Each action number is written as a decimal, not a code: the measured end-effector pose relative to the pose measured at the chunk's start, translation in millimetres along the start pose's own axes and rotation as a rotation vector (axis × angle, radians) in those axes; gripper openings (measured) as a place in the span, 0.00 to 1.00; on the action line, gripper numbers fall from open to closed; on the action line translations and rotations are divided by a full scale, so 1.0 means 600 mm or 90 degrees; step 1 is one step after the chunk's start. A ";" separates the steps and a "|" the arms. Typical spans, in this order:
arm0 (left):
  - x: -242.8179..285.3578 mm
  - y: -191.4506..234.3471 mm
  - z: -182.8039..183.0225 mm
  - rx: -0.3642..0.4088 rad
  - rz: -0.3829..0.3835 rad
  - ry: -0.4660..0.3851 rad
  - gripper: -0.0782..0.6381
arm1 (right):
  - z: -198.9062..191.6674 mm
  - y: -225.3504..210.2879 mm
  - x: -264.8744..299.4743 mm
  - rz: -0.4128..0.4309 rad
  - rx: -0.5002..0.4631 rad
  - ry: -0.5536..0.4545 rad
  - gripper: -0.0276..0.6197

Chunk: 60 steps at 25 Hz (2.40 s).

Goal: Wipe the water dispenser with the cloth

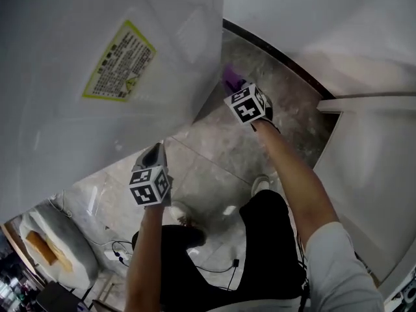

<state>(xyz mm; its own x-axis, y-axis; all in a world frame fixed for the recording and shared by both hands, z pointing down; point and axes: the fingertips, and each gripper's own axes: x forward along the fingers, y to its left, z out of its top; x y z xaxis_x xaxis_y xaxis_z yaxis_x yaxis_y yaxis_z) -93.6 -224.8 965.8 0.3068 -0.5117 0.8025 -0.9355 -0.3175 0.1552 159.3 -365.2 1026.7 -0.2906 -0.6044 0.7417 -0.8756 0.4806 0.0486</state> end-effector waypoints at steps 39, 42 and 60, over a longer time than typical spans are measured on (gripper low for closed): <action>-0.403 0.070 0.016 -0.026 -0.002 -0.041 0.13 | 0.224 0.392 -0.305 0.202 0.230 -0.127 0.15; -0.463 0.068 0.052 -0.037 0.007 -0.056 0.13 | 0.292 0.382 -0.362 0.206 0.225 -0.131 0.15; -0.929 0.006 0.367 -0.054 0.002 -0.297 0.13 | 0.689 0.350 -0.916 0.213 0.097 -0.274 0.15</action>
<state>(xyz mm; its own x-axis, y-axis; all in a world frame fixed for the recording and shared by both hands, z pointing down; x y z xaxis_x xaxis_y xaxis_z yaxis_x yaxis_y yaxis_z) -229.2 -116.6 392.2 0.3317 -0.8226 0.4619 -0.9417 -0.2593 0.2146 -24.3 -194.4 352.8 -0.6657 -0.6542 0.3591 -0.7447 0.6133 -0.2632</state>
